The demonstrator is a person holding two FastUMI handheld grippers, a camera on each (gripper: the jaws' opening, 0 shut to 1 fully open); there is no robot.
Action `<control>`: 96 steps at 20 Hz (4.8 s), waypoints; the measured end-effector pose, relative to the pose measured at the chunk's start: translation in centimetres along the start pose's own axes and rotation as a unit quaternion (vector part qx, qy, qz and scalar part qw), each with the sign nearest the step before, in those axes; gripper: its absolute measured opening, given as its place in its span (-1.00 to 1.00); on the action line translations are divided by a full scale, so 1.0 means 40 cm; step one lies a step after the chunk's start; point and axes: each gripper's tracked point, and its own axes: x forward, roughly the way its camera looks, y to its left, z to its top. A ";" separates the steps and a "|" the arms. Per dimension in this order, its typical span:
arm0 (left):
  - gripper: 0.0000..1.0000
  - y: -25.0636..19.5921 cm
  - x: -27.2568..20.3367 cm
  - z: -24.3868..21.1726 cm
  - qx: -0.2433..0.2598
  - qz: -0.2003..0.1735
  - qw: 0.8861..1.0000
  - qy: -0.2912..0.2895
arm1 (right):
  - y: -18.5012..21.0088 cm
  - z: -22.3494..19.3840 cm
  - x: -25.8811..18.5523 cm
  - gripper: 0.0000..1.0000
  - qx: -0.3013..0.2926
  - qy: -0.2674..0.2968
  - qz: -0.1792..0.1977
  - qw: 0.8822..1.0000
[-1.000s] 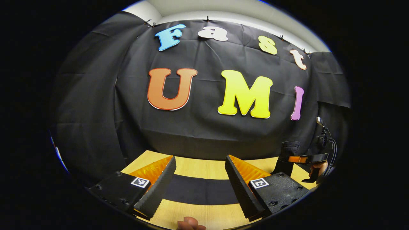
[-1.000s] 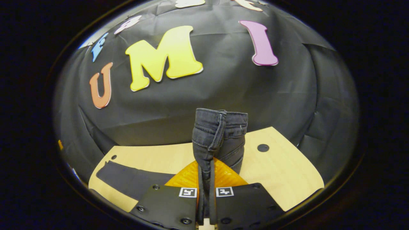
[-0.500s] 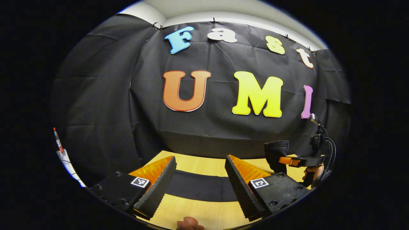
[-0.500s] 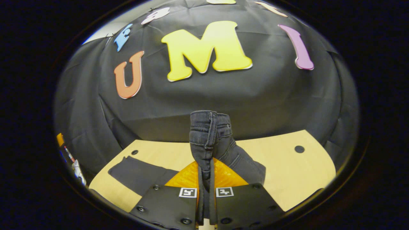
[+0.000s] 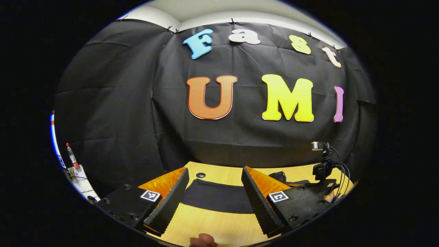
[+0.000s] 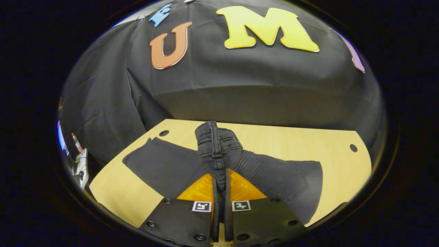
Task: Grasp the waist and the cuffs of the jeans and fold them to make the two legs overlap; first hold the waist and fold one-third of the jeans toward the cuffs, then hold the cuffs and fold the remaining one-third in the same direction to finish folding.
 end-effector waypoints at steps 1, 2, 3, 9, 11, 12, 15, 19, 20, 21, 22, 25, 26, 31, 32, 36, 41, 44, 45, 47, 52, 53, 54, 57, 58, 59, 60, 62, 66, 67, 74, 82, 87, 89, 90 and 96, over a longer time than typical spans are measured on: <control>0.97 0.001 -0.002 0.005 -0.004 0.000 1.000 -0.002 | 0.007 -0.019 0.006 -0.77 -0.005 0.005 0.000 1.000; 0.97 0.004 -0.005 0.010 -0.011 0.000 1.000 -0.003 | 0.007 -0.027 0.011 -0.85 -0.011 0.009 -0.001 1.000; 0.97 0.007 -0.007 0.012 -0.020 -0.001 1.000 -0.002 | 0.009 -0.043 0.018 -0.85 -0.018 0.013 -0.003 1.000; 0.97 0.037 -0.011 0.020 -0.041 0.010 0.999 -0.006 | 0.066 -0.101 0.034 -0.29 -0.004 0.046 0.032 0.998; 0.97 0.060 -0.009 0.015 -0.039 0.013 0.999 -0.005 | 0.094 -0.064 0.022 0.30 0.002 0.022 0.046 0.999; 0.97 0.069 -0.009 0.004 -0.042 0.013 0.999 0.000 | 0.094 -0.043 0.017 0.51 -0.006 0.009 0.039 0.999; 0.97 0.090 -0.005 -0.022 -0.068 0.013 0.998 0.008 | 0.103 0.013 -0.007 0.97 -0.028 -0.024 0.040 0.999; 0.97 0.130 0.041 -0.167 -0.143 0.010 0.988 0.060 | 0.097 0.135 -0.091 1.00 -0.042 -0.084 0.040 0.995; 0.97 0.136 0.055 -0.203 -0.174 0.007 0.982 0.076 | 0.085 0.175 -0.124 0.97 -0.049 -0.105 0.038 0.993; 0.97 0.139 0.067 -0.233 -0.208 0.001 0.974 0.090 | 0.072 0.210 -0.157 1.00 -0.054 -0.125 0.033 0.990; 0.97 0.147 0.081 -0.266 -0.242 -0.001 0.965 0.100 | 0.059 0.247 -0.195 0.97 -0.056 -0.144 0.029 0.988; 0.97 0.180 0.148 -0.374 -0.331 0.006 0.934 0.133 | 0.022 0.361 -0.301 0.97 -0.054 -0.201 0.019 0.978; 0.98 0.192 0.170 -0.412 -0.355 0.015 0.924 0.143 | 0.010 0.401 -0.343 0.87 -0.054 -0.222 0.013 0.973; 0.98 0.226 0.244 -0.518 -0.439 0.027 0.881 0.175 | -0.079 0.547 -0.508 0.86 -0.065 -0.295 -0.042 0.952; 0.98 0.226 0.255 -0.534 -0.449 0.027 0.874 0.185 | -0.101 0.564 -0.534 0.84 -0.068 -0.303 -0.057 0.949; 0.97 0.222 0.332 -0.565 -0.508 0.028 0.840 0.190 | -0.147 0.608 -0.614 0.91 -0.048 -0.326 -0.087 0.940; 0.98 0.249 0.388 -0.602 -0.548 0.042 0.811 0.198 | -0.249 0.635 -0.677 0.94 -0.050 -0.337 -0.143 0.929; 0.96 0.245 0.438 -0.592 -0.559 0.036 0.807 0.190 | -0.303 0.635 -0.689 0.94 -0.034 -0.335 -0.164 0.927; 0.96 0.247 0.455 -0.588 -0.564 0.033 0.804 0.187 | -0.326 0.634 -0.693 0.94 -0.029 -0.332 -0.173 0.927; 0.96 0.251 0.482 -0.584 -0.578 0.031 0.795 0.182 | -0.360 0.627 -0.704 0.94 -0.019 -0.328 -0.185 0.926; 0.95 0.237 0.542 -0.569 -0.621 0.018 0.763 0.181 | -0.414 0.621 -0.722 0.87 -0.009 -0.322 -0.205 0.924; 0.94 0.234 0.552 -0.565 -0.625 0.015 0.759 0.182 | -0.419 0.623 -0.724 0.87 -0.007 -0.322 -0.207 0.924; 0.91 0.232 0.556 -0.587 -0.621 0.020 0.758 0.197 | -0.423 0.621 -0.730 0.86 -0.006 -0.322 -0.208 0.924; -0.21 0.244 0.553 -0.657 -0.606 0.061 0.761 0.222 | -0.446 0.615 -0.727 0.87 0.001 -0.319 -0.214 0.923; -0.74 0.245 0.556 -0.657 -0.604 0.061 0.763 0.222 | -0.454 0.613 -0.732 0.87 0.003 -0.318 -0.215 0.923; -0.78 0.244 0.550 -0.653 -0.601 0.060 0.766 0.222 | -0.465 0.611 -0.736 0.87 0.005 -0.319 -0.218 0.922; -0.84 0.244 0.546 -0.650 -0.597 0.062 0.768 0.222 | -0.473 0.608 -0.740 0.87 0.009 -0.317 -0.220 0.922; -0.91 0.245 0.539 -0.641 -0.575 0.066 0.785 0.219 | -0.489 0.603 -0.754 0.86 0.014 -0.318 -0.223 0.922; -0.93 0.242 0.527 -0.575 -0.524 0.049 0.825 0.203 | -0.503 0.588 -0.759 0.87 0.025 -0.313 -0.221 0.923; -0.94 0.242 0.522 -0.552 -0.513 0.044 0.834 0.198 | -0.503 0.586 -0.759 0.87 0.029 -0.312 -0.219 0.924; -0.93 0.179 0.503 -0.384 -0.431 0.006 0.889 0.156 | -0.505 0.572 -0.774 0.87 0.030 -0.310 -0.212 0.926; -0.94 -0.013 0.456 -0.151 -0.344 -0.066 0.931 0.103 | -0.553 0.543 -0.810 0.94 0.048 -0.308 -0.213 0.926; -0.93 -0.167 0.410 -0.060 -0.302 -0.109 0.943 0.084 | -0.608 0.514 -0.833 0.87 0.063 -0.306 -0.218 0.925; -0.94 -0.224 0.399 -0.037 -0.285 -0.128 0.947 0.081 | -0.632 0.501 -0.842 0.94 0.069 -0.304 -0.222 0.924; -0.94 -0.252 0.393 -0.032 -0.276 -0.134 0.948 0.079 | -0.645 0.494 -0.847 0.86 0.072 -0.302 -0.225 0.923; -0.94 -0.391 0.341 -0.021 -0.212 -0.175 0.958 0.080 | -0.701 0.443 -0.872 0.86 0.086 -0.290 -0.244 0.922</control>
